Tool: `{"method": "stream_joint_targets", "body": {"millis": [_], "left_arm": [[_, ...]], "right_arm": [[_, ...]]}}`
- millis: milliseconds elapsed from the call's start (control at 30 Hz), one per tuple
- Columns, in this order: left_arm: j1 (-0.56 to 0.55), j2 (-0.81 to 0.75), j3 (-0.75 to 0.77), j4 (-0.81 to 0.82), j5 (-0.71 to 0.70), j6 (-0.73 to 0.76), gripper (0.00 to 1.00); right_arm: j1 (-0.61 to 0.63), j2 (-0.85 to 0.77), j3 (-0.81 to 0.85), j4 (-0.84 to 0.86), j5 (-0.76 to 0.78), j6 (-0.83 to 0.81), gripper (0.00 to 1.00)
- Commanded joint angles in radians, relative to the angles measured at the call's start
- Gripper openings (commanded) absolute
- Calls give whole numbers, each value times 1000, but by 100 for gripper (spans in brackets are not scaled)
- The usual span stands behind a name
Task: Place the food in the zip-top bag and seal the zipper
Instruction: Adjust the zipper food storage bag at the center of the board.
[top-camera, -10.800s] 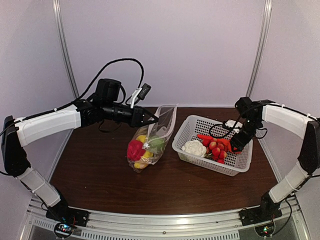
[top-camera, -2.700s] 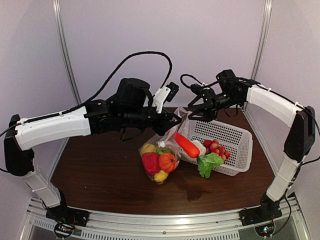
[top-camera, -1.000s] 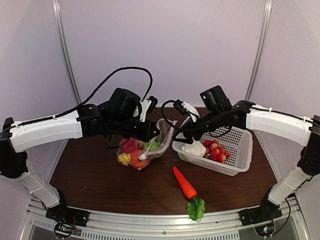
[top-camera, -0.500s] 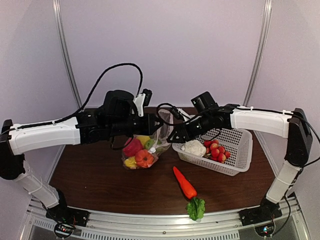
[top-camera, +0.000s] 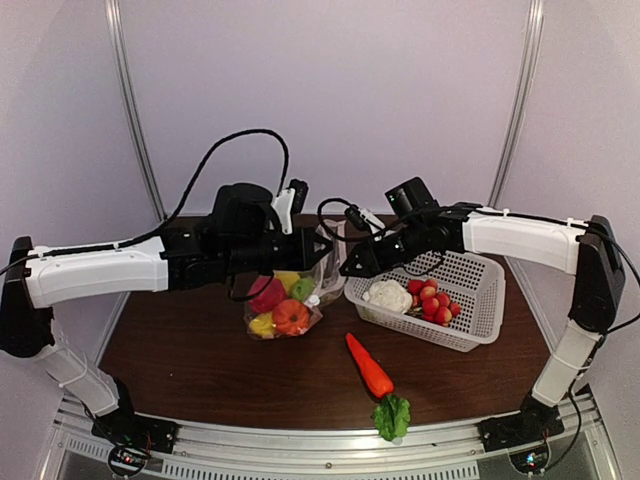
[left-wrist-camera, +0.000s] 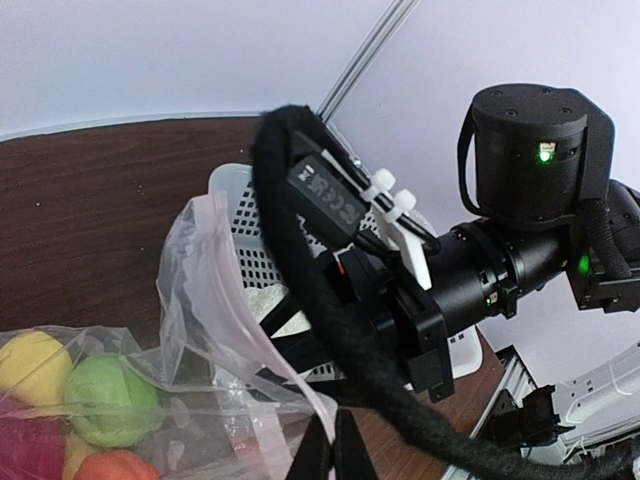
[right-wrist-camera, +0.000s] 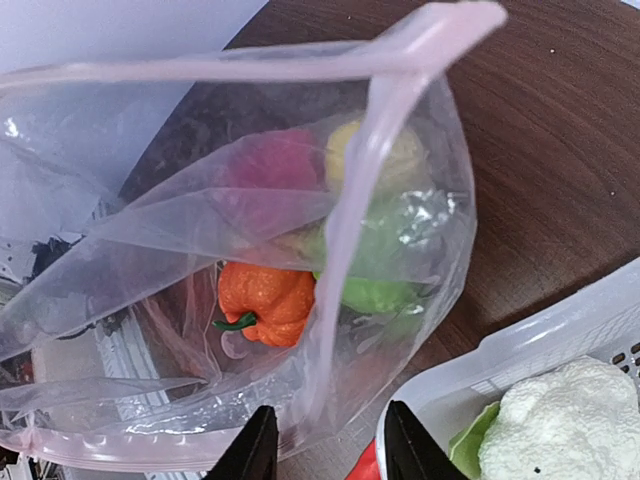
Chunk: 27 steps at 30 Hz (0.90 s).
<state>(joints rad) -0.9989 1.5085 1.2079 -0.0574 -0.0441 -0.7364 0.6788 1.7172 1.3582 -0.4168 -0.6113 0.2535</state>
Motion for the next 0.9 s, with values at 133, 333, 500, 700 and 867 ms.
{"method": "stream_joint_targets", "body": {"millis": [133, 333, 500, 700, 867], "left_arm": [[-8, 15, -7, 93, 6, -7, 0], [-9, 25, -9, 104, 18, -15, 0], [-8, 28, -13, 114, 21, -19, 0], [-9, 35, -14, 123, 24, -20, 0], [-9, 35, -18, 127, 11, -20, 0]], "right_arm": [[-7, -24, 41, -2, 94, -62, 37], [-6, -5, 60, 1, 65, -75, 29], [-4, -7, 70, -4, 100, -95, 27], [-1, 9, 77, -12, 96, -102, 19], [-3, 32, 103, -33, 79, -93, 1]]}}
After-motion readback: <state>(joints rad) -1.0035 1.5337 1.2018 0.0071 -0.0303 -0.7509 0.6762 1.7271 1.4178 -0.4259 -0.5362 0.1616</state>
